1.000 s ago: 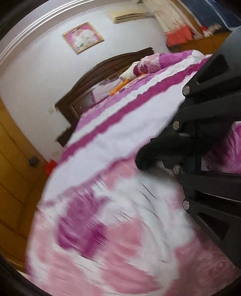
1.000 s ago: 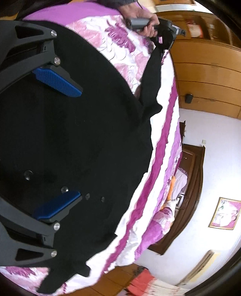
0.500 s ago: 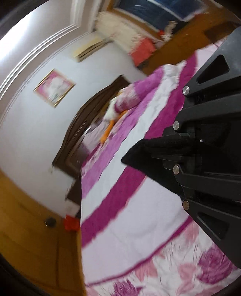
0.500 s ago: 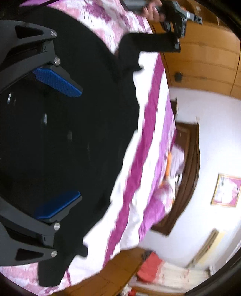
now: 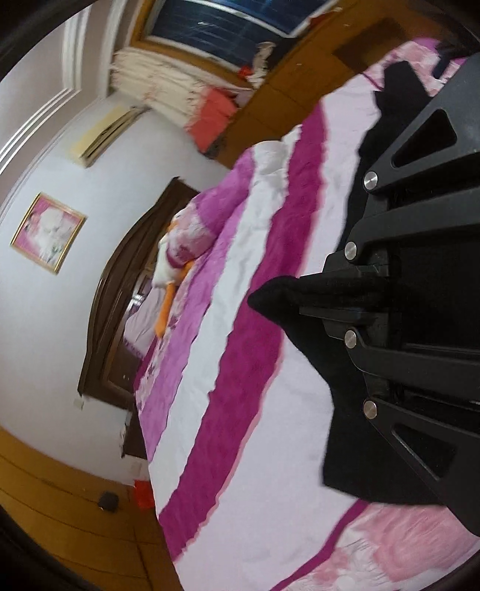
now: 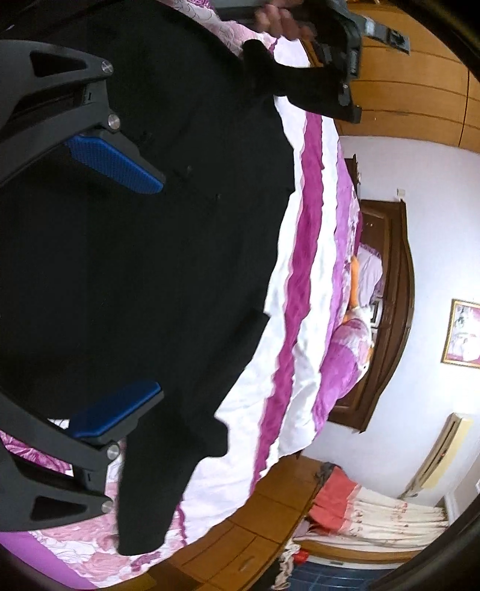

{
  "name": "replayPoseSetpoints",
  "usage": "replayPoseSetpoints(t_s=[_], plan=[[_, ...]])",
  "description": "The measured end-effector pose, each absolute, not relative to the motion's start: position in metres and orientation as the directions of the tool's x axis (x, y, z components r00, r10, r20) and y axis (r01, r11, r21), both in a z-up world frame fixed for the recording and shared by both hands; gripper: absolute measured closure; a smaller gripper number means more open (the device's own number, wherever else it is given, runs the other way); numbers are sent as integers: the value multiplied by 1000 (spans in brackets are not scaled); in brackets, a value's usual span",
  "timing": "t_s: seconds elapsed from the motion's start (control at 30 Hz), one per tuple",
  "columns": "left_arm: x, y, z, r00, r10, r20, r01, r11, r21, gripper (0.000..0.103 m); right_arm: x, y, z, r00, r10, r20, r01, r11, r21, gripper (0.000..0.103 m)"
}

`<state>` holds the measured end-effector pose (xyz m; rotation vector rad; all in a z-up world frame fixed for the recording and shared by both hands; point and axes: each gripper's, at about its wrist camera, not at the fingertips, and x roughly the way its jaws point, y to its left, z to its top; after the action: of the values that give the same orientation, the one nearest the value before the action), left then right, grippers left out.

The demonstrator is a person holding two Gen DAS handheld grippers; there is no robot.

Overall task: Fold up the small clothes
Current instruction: 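Lift the held sleeve and fold it across the cardigan body with the left tool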

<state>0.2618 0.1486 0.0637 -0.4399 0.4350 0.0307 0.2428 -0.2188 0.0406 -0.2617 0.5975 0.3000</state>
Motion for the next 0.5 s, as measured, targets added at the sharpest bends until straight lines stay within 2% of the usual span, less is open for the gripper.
replayPoseSetpoints(t_s=[0.27, 0.4, 0.5], plan=[[274, 73, 40, 852, -79, -518, -85, 955, -285, 103, 251, -241, 42, 756, 238, -609, -322, 946, -30, 0], [288, 25, 32, 817, -48, -574, -32, 991, -128, 103, 247, -234, 47, 786, 201, -584, -321, 941, -109, 0], [296, -4, 19, 786, -60, -615, 0, 995, -97, 103, 242, -230, 49, 799, 189, -570, -328, 932, -151, 0]])
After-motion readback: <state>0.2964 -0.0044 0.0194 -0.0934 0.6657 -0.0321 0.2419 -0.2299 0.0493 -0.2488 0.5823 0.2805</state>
